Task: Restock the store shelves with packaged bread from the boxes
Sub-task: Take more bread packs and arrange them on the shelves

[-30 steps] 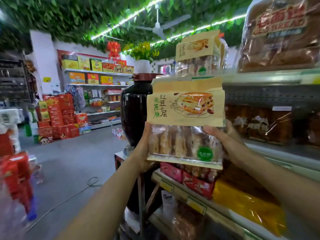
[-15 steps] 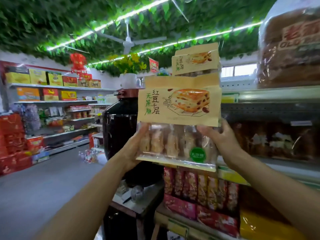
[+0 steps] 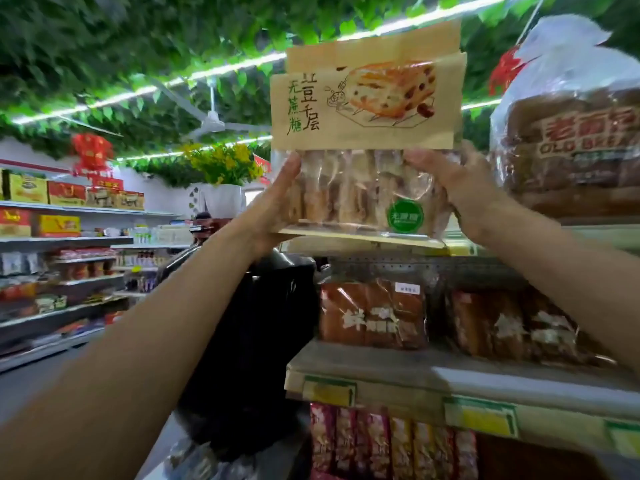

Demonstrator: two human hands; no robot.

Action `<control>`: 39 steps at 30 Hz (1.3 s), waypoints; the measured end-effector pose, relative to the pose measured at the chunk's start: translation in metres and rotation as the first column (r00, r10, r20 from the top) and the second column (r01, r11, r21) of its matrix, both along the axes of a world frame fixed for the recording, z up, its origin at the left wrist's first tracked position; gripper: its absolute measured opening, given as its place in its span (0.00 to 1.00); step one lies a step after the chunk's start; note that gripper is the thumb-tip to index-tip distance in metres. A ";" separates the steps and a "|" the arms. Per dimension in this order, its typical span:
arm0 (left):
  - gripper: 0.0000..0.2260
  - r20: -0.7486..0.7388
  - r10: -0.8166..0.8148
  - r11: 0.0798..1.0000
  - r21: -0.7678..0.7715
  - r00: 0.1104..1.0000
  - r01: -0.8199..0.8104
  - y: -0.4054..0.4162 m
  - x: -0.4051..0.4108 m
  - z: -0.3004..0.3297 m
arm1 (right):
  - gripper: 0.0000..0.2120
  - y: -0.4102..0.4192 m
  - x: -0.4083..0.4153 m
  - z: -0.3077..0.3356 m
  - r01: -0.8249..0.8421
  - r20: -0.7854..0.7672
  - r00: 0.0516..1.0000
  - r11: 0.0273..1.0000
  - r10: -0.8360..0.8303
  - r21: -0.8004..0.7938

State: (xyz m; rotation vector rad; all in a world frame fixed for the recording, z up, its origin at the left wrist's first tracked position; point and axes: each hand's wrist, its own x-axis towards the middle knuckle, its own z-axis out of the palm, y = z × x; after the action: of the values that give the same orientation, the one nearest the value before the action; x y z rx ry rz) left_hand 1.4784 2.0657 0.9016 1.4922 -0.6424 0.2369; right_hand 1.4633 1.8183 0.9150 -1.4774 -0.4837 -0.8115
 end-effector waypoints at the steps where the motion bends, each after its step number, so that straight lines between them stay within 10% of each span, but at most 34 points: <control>1: 0.21 0.008 0.008 1.000 -0.006 1.000 -0.008 -0.004 0.004 0.009 | 0.35 -0.003 0.004 0.013 0.001 0.004 1.000 1.000 -0.001 -0.001; 12: 0.29 -0.025 0.125 0.992 0.005 0.992 -0.125 -0.064 0.103 0.043 | 0.30 -0.062 0.058 0.060 -0.012 -0.130 0.991 0.995 0.000 -0.097; 21: 0.27 0.086 0.154 0.961 0.218 0.984 -0.170 -0.085 0.138 0.027 | 0.46 -0.083 0.105 0.026 0.025 -0.302 0.952 0.993 -0.059 -0.115; 25: 0.34 0.080 0.169 0.957 0.225 0.982 -0.183 -0.084 0.139 0.025 | 0.18 -0.082 0.103 0.024 0.024 -0.339 0.937 0.984 -0.083 -0.175; 29: 0.35 0.091 0.167 0.955 0.234 0.982 -0.184 -0.082 0.142 0.024 | 0.39 -0.079 0.099 0.025 0.048 -0.374 0.916 0.966 -0.144 -0.254; 39: 0.41 0.208 0.352 0.927 0.061 0.913 -0.371 -0.080 0.138 0.010 | 0.41 -0.063 0.083 0.007 0.461 -0.110 0.847 0.822 -0.520 -0.335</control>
State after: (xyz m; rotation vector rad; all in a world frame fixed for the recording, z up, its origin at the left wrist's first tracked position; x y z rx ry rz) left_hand 1.6168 1.9857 0.9115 1.6939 -0.5320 0.6519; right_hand 1.5467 1.7552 0.9218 -1.9884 -0.0594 -1.0124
